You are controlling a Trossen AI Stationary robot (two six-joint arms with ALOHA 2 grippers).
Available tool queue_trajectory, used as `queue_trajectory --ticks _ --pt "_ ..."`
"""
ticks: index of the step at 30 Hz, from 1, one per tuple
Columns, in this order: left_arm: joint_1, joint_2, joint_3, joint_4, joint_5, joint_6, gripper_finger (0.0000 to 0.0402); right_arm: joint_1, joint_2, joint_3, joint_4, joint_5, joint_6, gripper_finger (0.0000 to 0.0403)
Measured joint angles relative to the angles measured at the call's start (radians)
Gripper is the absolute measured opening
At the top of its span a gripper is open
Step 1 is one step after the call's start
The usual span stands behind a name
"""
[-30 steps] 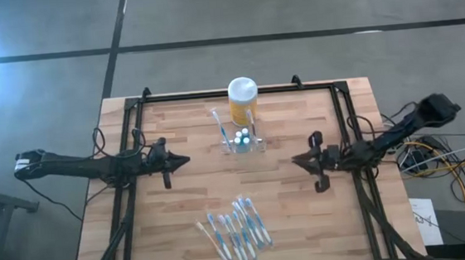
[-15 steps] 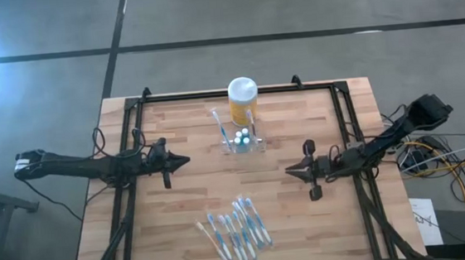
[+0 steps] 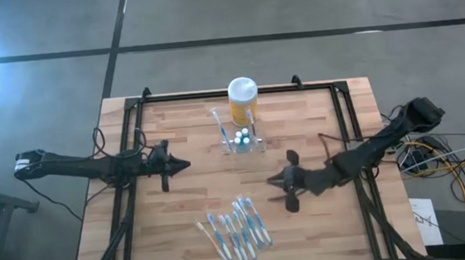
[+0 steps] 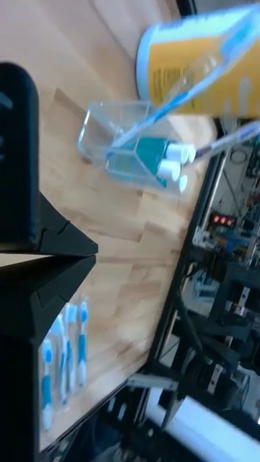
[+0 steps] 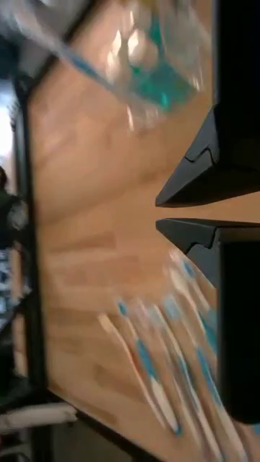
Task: Pick & Place toothbrushing station
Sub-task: Put the blue toothbrush into the transparent organizer
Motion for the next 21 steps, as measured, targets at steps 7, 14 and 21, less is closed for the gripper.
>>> queue_trajectory --ticks 7,14,21 --pt "0.000 -0.011 0.018 -0.013 0.028 0.022 0.0010 0.041 0.123 0.161 -0.135 0.004 0.170 0.0034" --pt "0.000 -0.013 0.019 -0.014 0.028 0.020 0.0011 0.061 0.299 0.322 -0.376 -0.014 0.467 0.0070" --pt "0.000 -0.012 0.019 -0.014 0.059 0.005 0.0009 0.063 0.533 0.524 -0.522 -0.120 0.634 0.0151"
